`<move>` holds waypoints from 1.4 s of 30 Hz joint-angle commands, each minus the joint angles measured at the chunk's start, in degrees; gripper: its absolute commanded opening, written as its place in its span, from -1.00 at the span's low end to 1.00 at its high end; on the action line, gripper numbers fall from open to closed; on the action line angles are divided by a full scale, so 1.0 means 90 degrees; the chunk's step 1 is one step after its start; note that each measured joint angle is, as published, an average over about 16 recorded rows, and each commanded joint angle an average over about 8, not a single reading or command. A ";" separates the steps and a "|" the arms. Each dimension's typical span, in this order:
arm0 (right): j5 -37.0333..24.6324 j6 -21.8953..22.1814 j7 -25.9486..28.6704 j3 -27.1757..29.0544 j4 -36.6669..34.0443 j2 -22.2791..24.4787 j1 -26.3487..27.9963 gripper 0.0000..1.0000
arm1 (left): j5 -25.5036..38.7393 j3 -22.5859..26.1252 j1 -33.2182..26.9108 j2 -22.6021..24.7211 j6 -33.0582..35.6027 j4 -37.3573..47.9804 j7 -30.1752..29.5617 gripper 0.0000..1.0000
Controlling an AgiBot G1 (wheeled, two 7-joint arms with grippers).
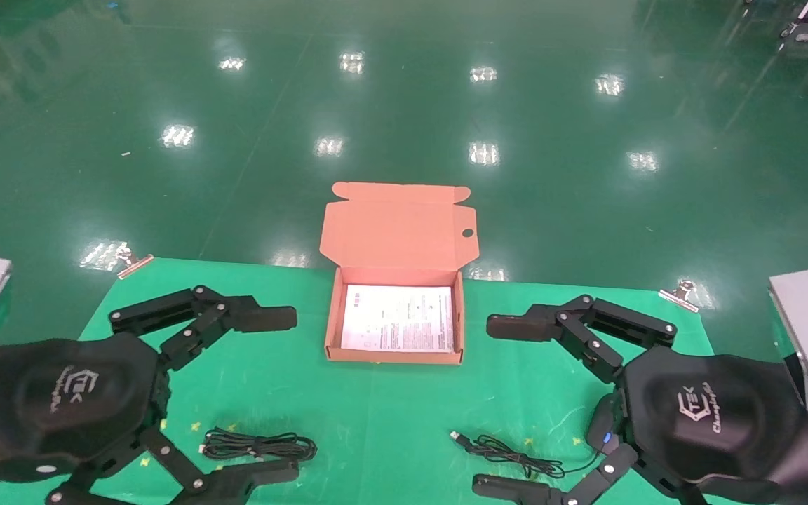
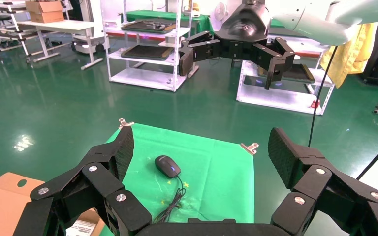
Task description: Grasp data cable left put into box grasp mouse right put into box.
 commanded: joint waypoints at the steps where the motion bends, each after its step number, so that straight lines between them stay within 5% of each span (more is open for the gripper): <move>1: 0.0000 0.0000 0.0000 0.0000 0.0000 0.0000 0.0000 1.00 | 0.0000 0.0000 0.0000 0.0000 0.0000 0.0000 0.0000 1.00; 22: -0.0326 -0.0052 -0.0116 -0.0071 0.0058 0.0096 0.0120 1.00 | 0.0514 0.0305 -0.0189 -0.0045 0.0127 -0.0062 -0.0248 1.00; 31: -0.2191 -0.0333 -0.0944 -0.0674 0.0396 0.0132 0.1032 1.00 | 0.2014 0.1185 -0.1111 0.0098 0.0439 -0.0043 -0.0895 1.00; 42: -0.4732 -0.0271 -0.2233 -0.2126 0.0474 -0.0431 0.2187 1.00 | 0.4383 0.2786 -0.2474 0.0832 0.0466 0.0018 -0.1028 1.00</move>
